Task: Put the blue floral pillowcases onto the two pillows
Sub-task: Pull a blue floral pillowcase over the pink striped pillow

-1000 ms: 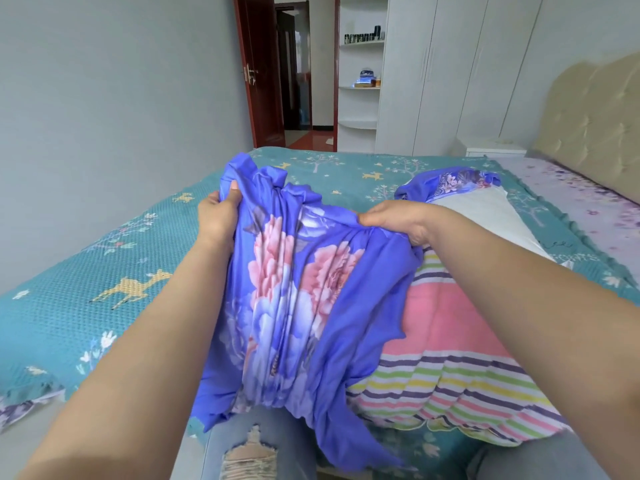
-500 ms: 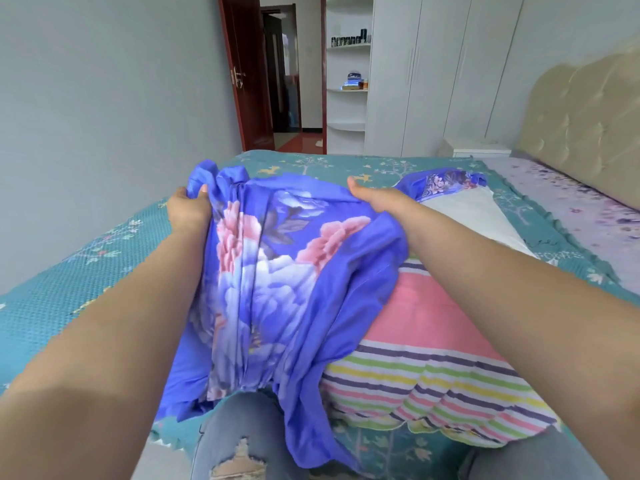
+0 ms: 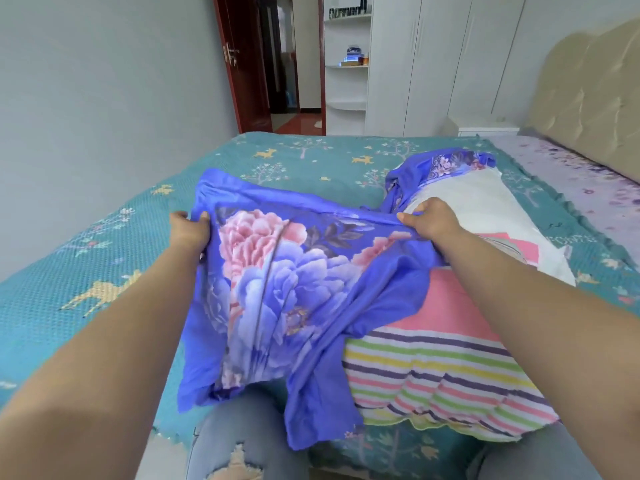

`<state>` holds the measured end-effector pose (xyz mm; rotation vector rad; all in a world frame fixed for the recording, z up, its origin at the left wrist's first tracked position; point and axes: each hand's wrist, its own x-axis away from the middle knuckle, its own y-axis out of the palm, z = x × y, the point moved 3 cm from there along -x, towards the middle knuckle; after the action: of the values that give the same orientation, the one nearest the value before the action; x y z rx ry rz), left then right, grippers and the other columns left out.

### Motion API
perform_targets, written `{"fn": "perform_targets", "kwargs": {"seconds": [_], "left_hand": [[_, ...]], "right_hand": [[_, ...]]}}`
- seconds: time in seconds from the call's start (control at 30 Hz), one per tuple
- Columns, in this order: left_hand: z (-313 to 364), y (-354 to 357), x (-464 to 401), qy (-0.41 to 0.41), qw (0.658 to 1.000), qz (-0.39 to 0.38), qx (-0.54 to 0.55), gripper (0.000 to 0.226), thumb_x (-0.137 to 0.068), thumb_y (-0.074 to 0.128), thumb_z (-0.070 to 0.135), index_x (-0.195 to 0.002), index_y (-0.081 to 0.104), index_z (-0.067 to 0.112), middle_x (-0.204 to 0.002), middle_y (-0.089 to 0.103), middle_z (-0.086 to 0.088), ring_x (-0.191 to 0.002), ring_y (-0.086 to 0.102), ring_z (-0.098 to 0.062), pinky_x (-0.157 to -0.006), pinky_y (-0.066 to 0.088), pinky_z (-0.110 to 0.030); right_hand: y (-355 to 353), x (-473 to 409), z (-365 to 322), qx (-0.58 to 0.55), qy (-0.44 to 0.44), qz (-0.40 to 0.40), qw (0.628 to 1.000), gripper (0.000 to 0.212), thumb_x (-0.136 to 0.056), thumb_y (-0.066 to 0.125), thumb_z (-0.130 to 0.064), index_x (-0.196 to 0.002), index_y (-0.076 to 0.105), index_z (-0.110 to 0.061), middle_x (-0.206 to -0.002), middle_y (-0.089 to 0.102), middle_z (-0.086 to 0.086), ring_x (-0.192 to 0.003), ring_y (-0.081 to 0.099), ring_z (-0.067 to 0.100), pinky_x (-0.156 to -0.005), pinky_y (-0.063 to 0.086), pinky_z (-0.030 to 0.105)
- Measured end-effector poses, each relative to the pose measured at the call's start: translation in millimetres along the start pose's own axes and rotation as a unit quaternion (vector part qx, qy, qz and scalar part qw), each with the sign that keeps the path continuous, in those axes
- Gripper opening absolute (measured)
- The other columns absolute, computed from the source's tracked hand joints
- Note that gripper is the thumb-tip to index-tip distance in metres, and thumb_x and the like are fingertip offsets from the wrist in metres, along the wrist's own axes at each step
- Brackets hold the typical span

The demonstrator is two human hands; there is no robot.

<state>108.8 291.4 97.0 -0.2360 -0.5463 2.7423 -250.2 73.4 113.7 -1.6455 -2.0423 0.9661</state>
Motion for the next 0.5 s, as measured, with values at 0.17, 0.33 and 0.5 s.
{"fn": "perform_targets", "kwargs": {"seconds": [0.17, 0.33, 0.5], "left_hand": [[-54.5, 12.5, 22.5, -0.054, 0.96, -0.177, -0.209, 0.06, -0.094, 0.049, 0.042, -0.13, 0.044, -0.006, -0.131, 0.05, -0.024, -0.108, 0.054, -0.032, -0.09, 0.043, -0.037], [-88.3, 12.2, 33.7, -0.044, 0.96, -0.203, -0.19, 0.049, -0.1, 0.037, 0.034, -0.124, 0.053, -0.005, -0.133, 0.05, -0.027, -0.122, 0.051, -0.036, -0.103, 0.041, -0.041], [-112.9, -8.2, 57.1, -0.104, 0.962, -0.188, -0.169, 0.064, -0.099, 0.031, 0.047, -0.134, 0.046, -0.006, -0.143, 0.04, -0.024, -0.13, 0.042, -0.034, -0.109, 0.032, -0.037]], "right_hand": [[38.4, 5.0, 1.4, -0.081, 0.013, -0.015, 0.996, 0.02, -0.089, 0.063, -0.022, -0.089, 0.062, -0.002, -0.087, 0.059, 0.017, -0.087, 0.054, 0.023, -0.069, 0.038, 0.028], [65.5, 46.8, -3.9, -0.023, -0.073, 0.073, 0.994, 0.049, -0.089, 0.059, -0.025, -0.128, 0.048, 0.002, -0.135, 0.043, 0.024, -0.13, 0.037, 0.034, -0.108, 0.027, 0.034], [80.5, 136.2, -21.4, -0.058, -0.26, 0.169, 0.949, 0.027, -0.084, 0.058, -0.028, -0.098, 0.056, -0.004, -0.11, 0.056, 0.016, -0.111, 0.05, 0.034, -0.096, 0.036, 0.037]]}}
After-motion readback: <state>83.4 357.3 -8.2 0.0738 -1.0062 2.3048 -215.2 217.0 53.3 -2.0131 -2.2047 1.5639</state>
